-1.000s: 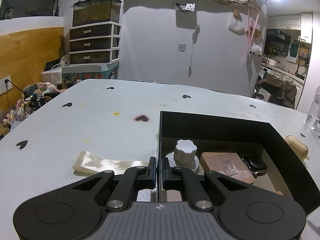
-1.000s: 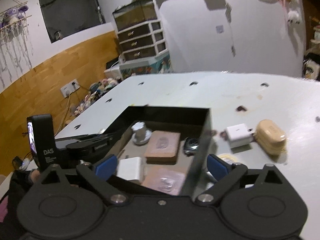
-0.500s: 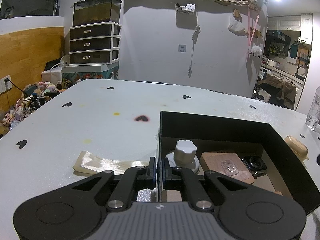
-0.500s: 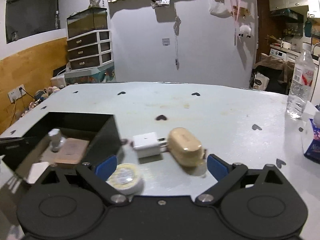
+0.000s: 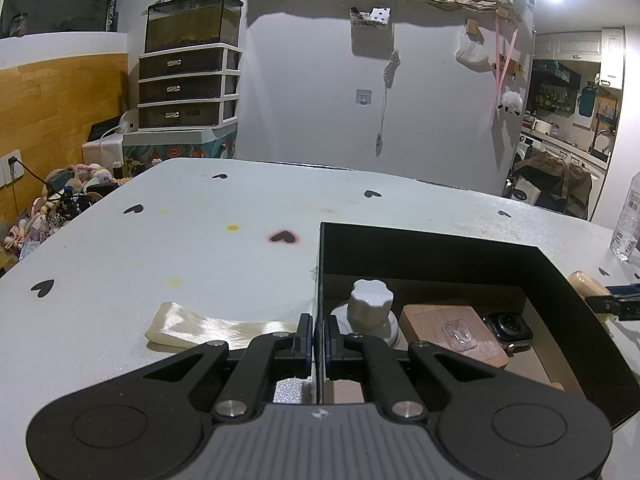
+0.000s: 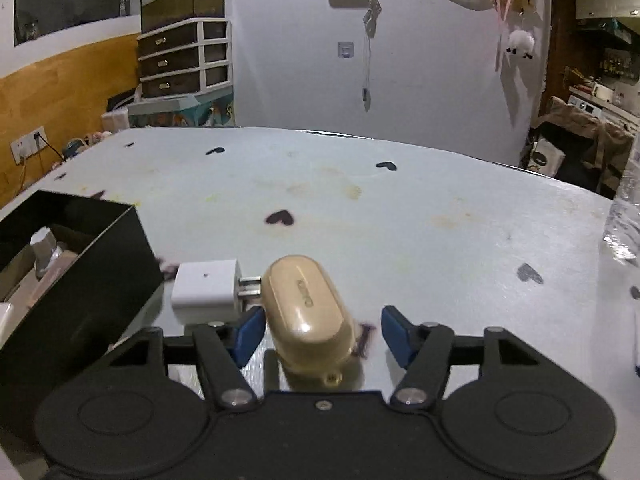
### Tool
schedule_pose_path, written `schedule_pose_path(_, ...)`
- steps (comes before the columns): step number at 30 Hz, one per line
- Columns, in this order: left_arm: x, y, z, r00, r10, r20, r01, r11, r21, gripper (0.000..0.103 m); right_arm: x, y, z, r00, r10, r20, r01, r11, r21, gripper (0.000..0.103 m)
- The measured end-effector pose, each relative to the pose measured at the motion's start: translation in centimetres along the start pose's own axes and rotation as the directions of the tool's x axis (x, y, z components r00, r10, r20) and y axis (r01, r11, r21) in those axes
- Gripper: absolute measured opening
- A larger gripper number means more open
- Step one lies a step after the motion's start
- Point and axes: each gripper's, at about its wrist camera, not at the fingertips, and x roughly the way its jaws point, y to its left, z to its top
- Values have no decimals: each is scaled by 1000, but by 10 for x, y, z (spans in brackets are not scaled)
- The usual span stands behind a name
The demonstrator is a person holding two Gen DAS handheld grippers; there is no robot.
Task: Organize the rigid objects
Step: 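Lift the beige earbud case off the table with the right gripper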
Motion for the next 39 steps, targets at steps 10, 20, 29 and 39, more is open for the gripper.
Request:
schedule_pose_path(10,0,1,2,1000,-10,-13,10,1000,-9,5,-14,24,-2,994,66,-85,-67,998,-7,51)
schedule_pose_path(20,-1,3,3,1000,-14,-23,14,1000,-1,5,8,23,19,989,20,-148,-14,999,40,52)
schedule_pose_path(29,-2,0,1,1000,-4,-17,4,1000,21,3,11,24,19,982,-36,-184,51,996,78,49)
schedule_pose_path(39,-3,-1,0,1000,2,-17,-2,1000,23,3,-49,56,57,998,63,-7,-62,996,69,46)
